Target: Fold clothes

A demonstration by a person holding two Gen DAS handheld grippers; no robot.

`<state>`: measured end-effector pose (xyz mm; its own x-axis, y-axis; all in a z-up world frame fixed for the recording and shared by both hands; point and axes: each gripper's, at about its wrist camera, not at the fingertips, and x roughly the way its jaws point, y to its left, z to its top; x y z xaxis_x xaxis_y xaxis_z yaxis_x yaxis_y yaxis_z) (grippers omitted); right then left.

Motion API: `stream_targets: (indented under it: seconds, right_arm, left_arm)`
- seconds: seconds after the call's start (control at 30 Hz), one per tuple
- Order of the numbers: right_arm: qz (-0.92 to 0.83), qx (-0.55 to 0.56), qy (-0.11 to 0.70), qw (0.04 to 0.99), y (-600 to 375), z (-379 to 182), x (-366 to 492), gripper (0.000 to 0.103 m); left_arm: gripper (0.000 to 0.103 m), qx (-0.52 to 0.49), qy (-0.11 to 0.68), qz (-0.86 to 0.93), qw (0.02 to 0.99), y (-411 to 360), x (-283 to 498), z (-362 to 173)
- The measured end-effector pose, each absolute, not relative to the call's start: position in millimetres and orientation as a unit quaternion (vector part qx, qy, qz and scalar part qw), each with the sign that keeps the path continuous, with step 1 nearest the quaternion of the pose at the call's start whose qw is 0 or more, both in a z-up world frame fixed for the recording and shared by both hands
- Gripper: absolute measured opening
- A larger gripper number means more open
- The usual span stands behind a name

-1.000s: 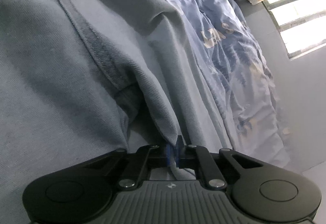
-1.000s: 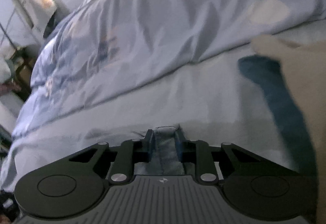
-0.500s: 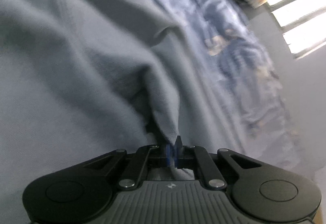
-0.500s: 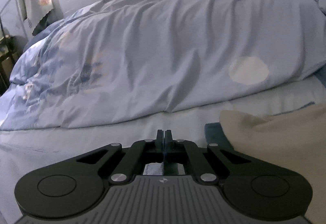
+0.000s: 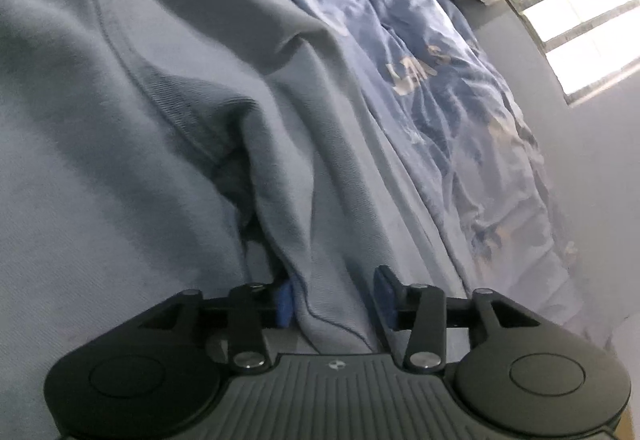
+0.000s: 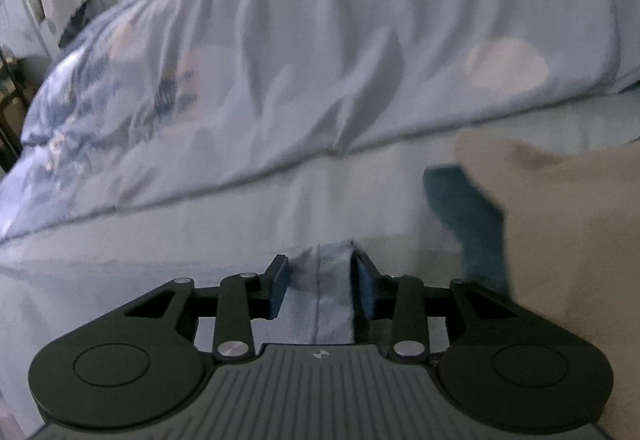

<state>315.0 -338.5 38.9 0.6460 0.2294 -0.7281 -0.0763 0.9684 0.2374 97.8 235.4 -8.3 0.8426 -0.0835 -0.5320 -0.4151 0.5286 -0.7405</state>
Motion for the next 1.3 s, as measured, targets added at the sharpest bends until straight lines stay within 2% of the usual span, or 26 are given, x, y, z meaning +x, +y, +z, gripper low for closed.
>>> stream_targets:
  seconds: [0.03, 0.07, 0.1, 0.13, 0.2, 0.3, 0.57, 0.73, 1.1, 1.2, 1.23, 1.27, 1.3]
  right_arm:
    - [0.082, 0.086, 0.411, 0.904, -336, 37, 315, 0.037]
    - [0.081, 0.079, 0.409, 0.906, -334, 36, 315, 0.027]
    - [0.08, 0.068, 0.407, 0.907, -332, 37, 315, 0.009]
    - [0.08, 0.057, 0.404, 0.909, -331, 38, 314, 0.009]
    - [0.078, 0.034, 0.396, 0.914, -328, 41, 313, 0.003]
    - [0.067, 0.02, 0.37, 0.927, -330, 52, 314, 0.0]
    - [0.003, -0.067, 0.305, 0.95, -309, 66, 344, 0.0]
    - [-0.01, -0.091, 0.316, 0.944, -300, 49, 371, 0.0]
    - [-0.007, -0.112, 0.323, 0.94, -293, 11, 391, 0.0]
    - [-0.006, -0.098, 0.32, 0.942, -296, 10, 388, 0.001]
    - [-0.004, -0.091, 0.321, 0.943, -298, 13, 387, 0.002]
    - [-0.004, -0.085, 0.321, 0.943, -300, 17, 385, 0.009]
    - [-0.012, -0.083, 0.319, 0.944, -303, 21, 383, 0.023]
  left_arm:
    - [0.042, -0.467, 0.265, 0.096, 0.838, 235, 100, -8]
    - [0.033, -0.46, 0.269, 0.094, 0.841, 234, 102, -9]
    - [0.023, -0.458, 0.275, 0.096, 0.84, 235, 103, -10]
    - [0.002, -0.46, 0.281, 0.097, 0.837, 236, 103, -12]
    - [0.002, -0.481, 0.281, 0.089, 0.826, 242, 101, -16]
    - [0.002, -0.473, 0.279, 0.084, 0.832, 238, 99, -9]
    - [0.001, -0.465, 0.267, 0.056, 0.842, 228, 94, 6]
    - [0.004, -0.435, 0.323, 0.082, 0.837, 219, 96, -12]
    - [0.005, -0.392, 0.312, 0.1, 0.859, 206, 87, -3]
    - [0.009, -0.366, 0.306, 0.1, 0.873, 199, 90, -2]
    - [0.013, -0.367, 0.302, 0.097, 0.875, 198, 90, -3]
    - [0.019, -0.368, 0.298, 0.094, 0.876, 197, 91, -2]
    - [0.023, -0.37, 0.295, 0.089, 0.877, 196, 91, -2]
